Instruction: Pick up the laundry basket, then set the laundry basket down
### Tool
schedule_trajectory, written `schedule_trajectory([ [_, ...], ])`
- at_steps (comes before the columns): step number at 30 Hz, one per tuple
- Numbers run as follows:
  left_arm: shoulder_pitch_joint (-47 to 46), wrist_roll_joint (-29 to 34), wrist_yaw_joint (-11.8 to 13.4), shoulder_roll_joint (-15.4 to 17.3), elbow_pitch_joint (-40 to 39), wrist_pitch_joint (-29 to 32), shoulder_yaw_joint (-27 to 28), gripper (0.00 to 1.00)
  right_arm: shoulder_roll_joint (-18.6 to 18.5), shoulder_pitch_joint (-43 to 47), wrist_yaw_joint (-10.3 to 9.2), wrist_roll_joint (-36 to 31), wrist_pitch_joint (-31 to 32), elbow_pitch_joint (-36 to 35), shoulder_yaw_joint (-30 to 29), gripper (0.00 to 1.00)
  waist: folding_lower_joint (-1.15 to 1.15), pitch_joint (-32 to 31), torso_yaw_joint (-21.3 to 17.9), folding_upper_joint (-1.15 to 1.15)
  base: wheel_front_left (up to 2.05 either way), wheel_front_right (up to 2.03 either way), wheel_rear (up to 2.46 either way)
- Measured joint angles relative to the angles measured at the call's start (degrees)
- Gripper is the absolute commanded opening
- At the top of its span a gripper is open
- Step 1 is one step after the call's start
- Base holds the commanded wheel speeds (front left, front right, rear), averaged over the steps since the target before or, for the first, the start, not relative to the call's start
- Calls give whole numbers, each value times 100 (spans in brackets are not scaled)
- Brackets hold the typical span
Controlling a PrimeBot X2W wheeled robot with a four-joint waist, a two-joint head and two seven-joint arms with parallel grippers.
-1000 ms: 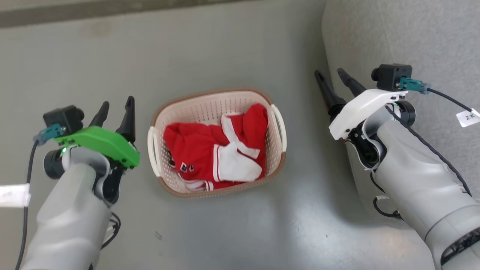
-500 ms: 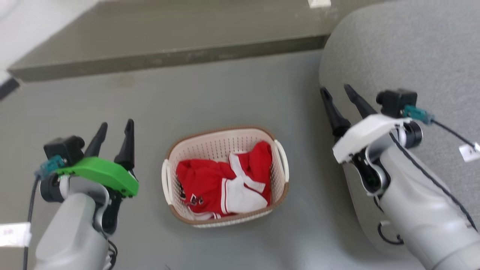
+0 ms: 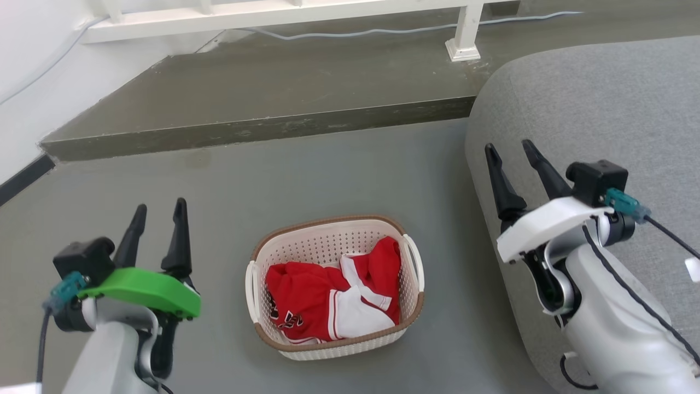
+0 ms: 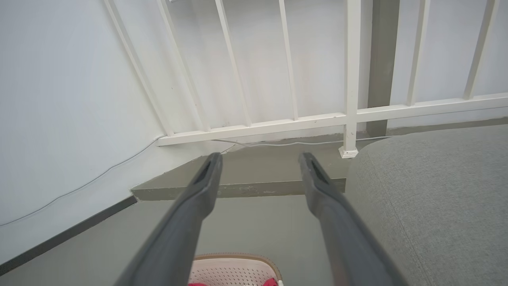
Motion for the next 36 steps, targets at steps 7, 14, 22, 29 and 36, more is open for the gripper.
schedule_trajectory([
  [7,394,174,9,-144,-302,0,91,100,-2,331,-46,-227,0,-346,-125,100,0,-21,-11,0,0,0,0],
  [14,622,383,8,-188,-637,0,260,100,-2,581,-97,-396,-1,-641,-245,100,0,-33,-25,0,0,0,0],
  [22,851,588,-5,-236,-858,0,334,100,0,851,-103,-556,-1,-833,-369,100,0,-39,-27,0,0,0,0],
  [29,1021,695,-11,-310,-995,0,425,100,18,1050,-145,-595,-1,-937,-463,100,0,-41,-28,0,0,0,0],
  [36,1130,744,-63,-353,-1053,0,458,100,47,1163,-144,-649,-1,-1011,-519,100,0,-39,-34,0,0,0,0],
])
